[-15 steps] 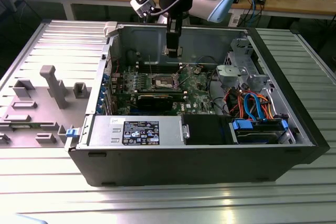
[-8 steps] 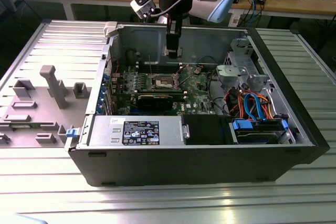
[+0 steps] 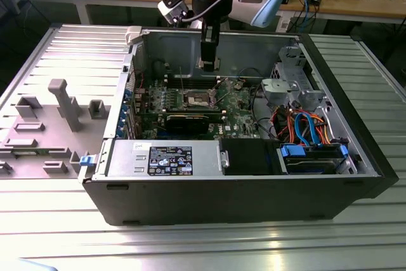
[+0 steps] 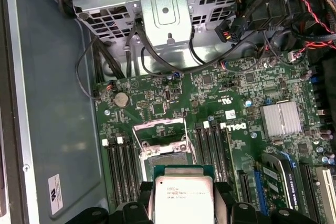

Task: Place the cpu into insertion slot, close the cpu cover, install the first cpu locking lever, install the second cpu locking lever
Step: 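Place the cpu into insertion slot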

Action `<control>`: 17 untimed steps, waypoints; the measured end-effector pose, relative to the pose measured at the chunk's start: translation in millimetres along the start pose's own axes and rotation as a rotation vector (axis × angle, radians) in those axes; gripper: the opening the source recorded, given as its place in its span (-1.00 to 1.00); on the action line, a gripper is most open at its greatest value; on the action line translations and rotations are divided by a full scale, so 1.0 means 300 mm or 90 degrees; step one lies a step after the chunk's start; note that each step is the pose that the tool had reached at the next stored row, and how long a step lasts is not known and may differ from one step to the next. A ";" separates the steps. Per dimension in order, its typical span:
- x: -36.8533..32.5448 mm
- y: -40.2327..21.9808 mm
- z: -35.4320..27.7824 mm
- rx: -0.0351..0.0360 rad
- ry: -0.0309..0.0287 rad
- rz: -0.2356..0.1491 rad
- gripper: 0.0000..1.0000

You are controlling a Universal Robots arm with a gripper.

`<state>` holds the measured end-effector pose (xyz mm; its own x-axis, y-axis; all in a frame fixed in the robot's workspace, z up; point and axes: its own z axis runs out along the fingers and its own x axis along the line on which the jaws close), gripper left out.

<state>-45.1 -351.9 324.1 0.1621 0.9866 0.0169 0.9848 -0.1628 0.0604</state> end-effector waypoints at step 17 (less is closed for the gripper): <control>-0.001 -0.003 0.050 0.0001 0.0000 0.000 0.08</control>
<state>-45.1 -351.9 309.0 0.1621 0.9866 0.0168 0.9848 -0.1629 0.0602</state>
